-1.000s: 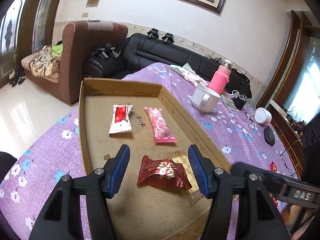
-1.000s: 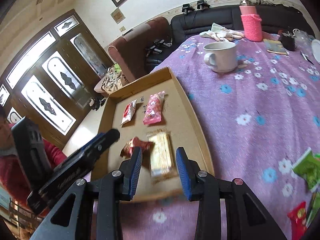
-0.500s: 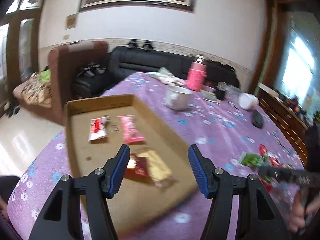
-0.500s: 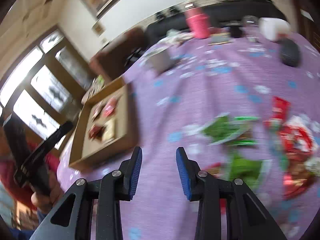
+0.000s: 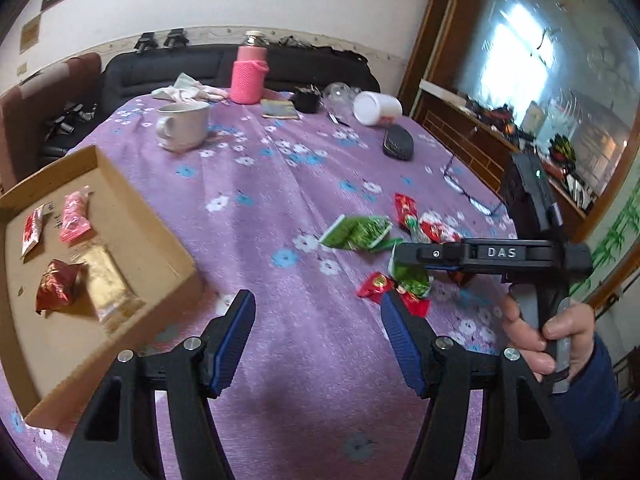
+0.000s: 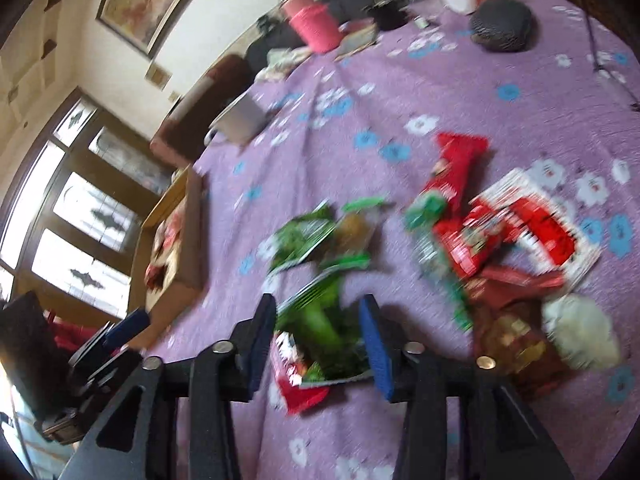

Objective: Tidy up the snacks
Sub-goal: 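Grasp the green packet with the right gripper while the left gripper grasps the red character packet, then lift the green packet with the right gripper while the left gripper lifts the red character packet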

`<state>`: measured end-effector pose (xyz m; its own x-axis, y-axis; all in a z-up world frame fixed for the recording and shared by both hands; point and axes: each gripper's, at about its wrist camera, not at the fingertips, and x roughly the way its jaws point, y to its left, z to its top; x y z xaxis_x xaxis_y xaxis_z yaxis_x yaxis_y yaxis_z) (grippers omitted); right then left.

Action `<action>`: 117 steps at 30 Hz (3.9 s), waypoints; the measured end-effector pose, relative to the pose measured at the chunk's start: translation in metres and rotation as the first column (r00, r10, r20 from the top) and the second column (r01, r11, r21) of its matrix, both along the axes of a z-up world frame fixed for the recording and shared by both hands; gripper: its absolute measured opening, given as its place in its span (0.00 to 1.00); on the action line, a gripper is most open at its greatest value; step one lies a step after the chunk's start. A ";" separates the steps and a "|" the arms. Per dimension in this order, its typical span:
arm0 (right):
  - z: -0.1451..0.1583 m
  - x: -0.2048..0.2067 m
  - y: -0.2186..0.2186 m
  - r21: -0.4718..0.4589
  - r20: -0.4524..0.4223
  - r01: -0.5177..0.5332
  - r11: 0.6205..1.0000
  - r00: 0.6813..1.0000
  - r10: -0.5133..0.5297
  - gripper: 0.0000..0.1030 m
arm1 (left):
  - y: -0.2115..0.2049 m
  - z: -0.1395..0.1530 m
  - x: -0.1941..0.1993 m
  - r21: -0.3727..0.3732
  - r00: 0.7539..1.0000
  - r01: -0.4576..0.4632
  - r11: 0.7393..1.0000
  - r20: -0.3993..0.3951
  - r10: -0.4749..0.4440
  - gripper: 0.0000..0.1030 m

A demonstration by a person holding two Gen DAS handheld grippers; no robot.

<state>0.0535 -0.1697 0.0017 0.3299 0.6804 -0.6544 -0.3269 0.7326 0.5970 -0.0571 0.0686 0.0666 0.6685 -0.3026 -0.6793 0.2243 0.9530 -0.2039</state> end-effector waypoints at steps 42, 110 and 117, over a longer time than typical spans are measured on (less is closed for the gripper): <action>0.019 -0.027 -0.008 -0.002 0.117 0.036 0.999 0.993 -0.036 0.30 | -0.088 -0.049 0.023 0.117 0.977 0.022 0.993 -0.211 0.003 0.22; 0.011 -0.020 -0.007 0.013 0.185 0.036 0.999 0.982 -0.037 0.30 | -0.046 -0.043 0.042 -0.080 0.990 -0.033 0.996 -0.137 0.022 0.20; 0.015 -0.019 0.002 0.032 0.161 0.065 0.997 0.985 -0.069 0.31 | -0.027 -0.023 0.029 -0.120 0.997 -0.040 0.992 -0.074 0.031 0.21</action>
